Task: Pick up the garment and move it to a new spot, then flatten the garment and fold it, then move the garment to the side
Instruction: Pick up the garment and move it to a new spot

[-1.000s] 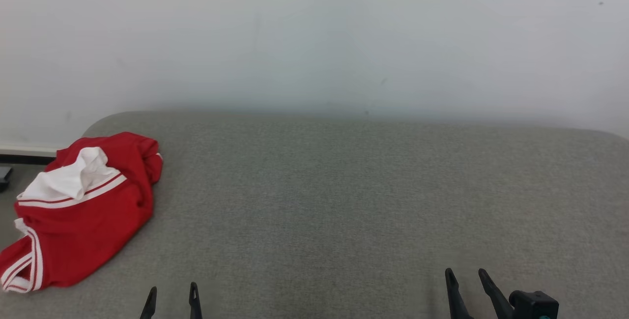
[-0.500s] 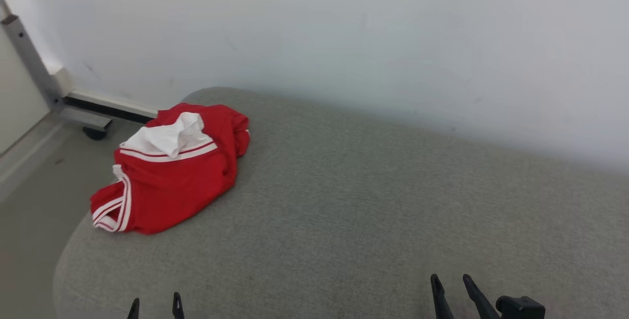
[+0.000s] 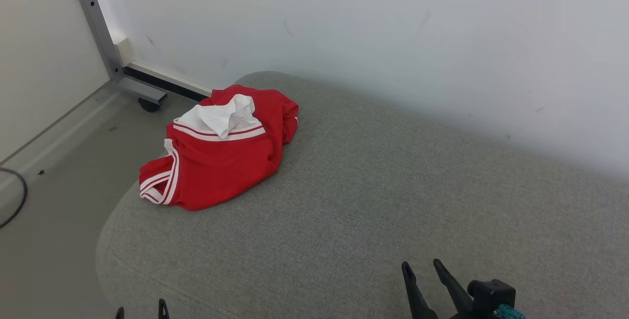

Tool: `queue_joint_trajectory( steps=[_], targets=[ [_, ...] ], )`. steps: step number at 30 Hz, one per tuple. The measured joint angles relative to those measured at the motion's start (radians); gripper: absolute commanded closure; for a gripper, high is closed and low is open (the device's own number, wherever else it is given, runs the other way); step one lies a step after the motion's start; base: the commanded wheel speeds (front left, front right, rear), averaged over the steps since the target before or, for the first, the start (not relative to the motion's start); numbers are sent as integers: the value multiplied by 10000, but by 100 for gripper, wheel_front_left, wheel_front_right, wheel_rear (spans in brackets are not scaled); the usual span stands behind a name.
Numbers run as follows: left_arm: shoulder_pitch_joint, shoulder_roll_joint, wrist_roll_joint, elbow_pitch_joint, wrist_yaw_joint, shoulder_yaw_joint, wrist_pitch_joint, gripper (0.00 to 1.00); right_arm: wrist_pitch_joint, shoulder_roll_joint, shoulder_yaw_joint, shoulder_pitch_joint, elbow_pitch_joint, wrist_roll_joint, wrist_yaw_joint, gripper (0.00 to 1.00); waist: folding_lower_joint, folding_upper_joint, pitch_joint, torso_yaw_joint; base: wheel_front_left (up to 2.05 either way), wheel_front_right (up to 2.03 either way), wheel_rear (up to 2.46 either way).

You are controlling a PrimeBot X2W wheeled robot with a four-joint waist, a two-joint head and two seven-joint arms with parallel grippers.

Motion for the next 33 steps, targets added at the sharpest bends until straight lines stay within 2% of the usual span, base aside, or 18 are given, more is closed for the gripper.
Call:
queue_joint_trajectory(
  steps=[4, 8, 15, 18, 23, 28, 33],
  targets=[
    [90, -6, -38, -38, 19, 54, 0, 0, -23, 10, 130, -58, 102, 29, 0, 0, 0, 0, -13, -13, 0, 0, 0],
    [-161, 15, -121, 357, -201, -58, 224, 0, -56, 2, 92, -37, 153, 8, 0, 0, 0, 0, -31, -46, 0, 0, 0],
    [-2442, 65, -1248, 1636, -940, 77, 1973, 0, 96, 2, -113, 251, -8, -171, 0, 0, 0, 0, -48, -104, 0, 0, 0],
    [-3708, 109, -1668, 2569, -1034, 196, 2978, 0, 238, 2, -205, 530, -244, -278, 0, 0, 1, 0, -68, -166, 0, 0, 0],
    [-5296, 426, -2435, 3889, -1009, 713, 4466, 0, 1003, 8, -21, 607, -1283, -892, 0, 0, 0, 0, 28, -401, 0, 0, 0],
    [-6839, 734, -2984, 4602, -955, 1166, 4880, 0, 1858, 17, -42, 427, -2763, -1546, 0, 0, 0, 0, 512, -689, 0, 0, 0],
    [-7995, 1141, -3252, 5264, -1202, 1323, 5298, 0, 2472, 10, -52, 272, -4111, -1895, 0, 0, 1, 0, 1305, -1108, 0, 0, 0]
  ],
)
